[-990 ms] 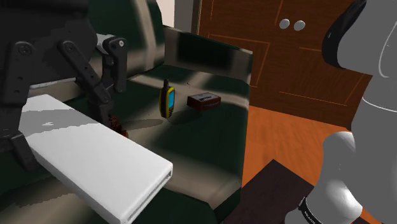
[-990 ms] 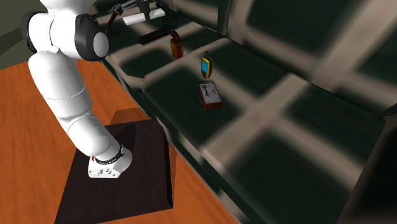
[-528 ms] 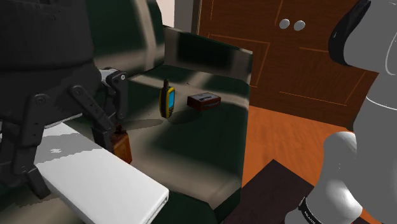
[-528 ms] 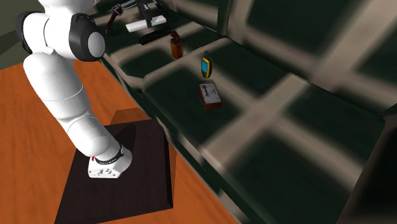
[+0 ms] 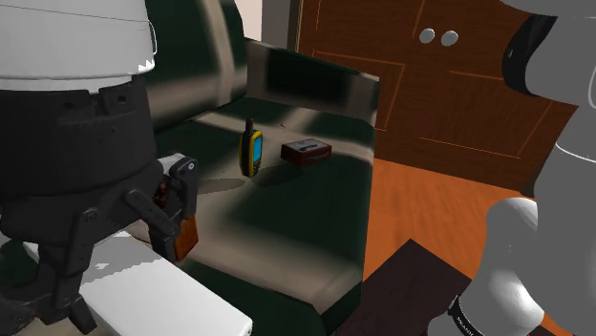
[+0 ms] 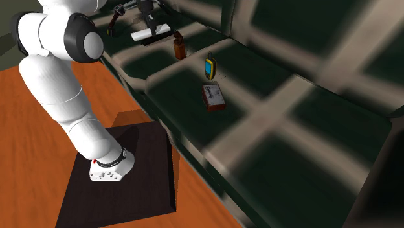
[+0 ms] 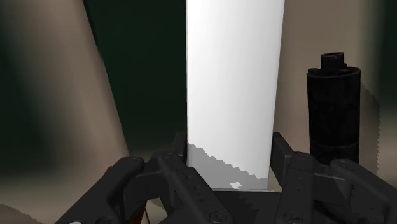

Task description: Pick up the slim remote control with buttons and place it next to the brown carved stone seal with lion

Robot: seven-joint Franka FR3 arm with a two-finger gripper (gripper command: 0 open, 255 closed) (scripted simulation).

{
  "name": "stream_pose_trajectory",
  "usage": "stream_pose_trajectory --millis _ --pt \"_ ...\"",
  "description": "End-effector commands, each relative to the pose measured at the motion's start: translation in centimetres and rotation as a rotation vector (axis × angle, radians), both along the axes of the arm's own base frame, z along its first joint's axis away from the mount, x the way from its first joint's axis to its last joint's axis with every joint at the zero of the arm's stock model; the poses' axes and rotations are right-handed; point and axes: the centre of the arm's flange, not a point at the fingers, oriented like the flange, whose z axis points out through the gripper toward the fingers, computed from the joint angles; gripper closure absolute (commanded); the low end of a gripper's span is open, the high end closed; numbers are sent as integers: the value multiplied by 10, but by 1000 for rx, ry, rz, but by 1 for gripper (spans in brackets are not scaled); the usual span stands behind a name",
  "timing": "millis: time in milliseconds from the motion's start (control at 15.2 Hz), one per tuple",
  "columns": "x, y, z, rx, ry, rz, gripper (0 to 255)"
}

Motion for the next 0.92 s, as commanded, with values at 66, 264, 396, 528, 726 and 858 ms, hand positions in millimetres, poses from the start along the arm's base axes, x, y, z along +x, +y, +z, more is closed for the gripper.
stream_pose_trajectory --millis 66,264,396,528,726,858 --pt "0 -2 -16 1 0 0 255" --pt "0 -2 -32 1 0 0 255" --pt "0 -2 -42 1 0 0 255" --pt "0 -2 -53 1 0 0 255" --pt "0 -2 -69 1 0 0 255" --pt "0 -2 -79 1 0 0 255"
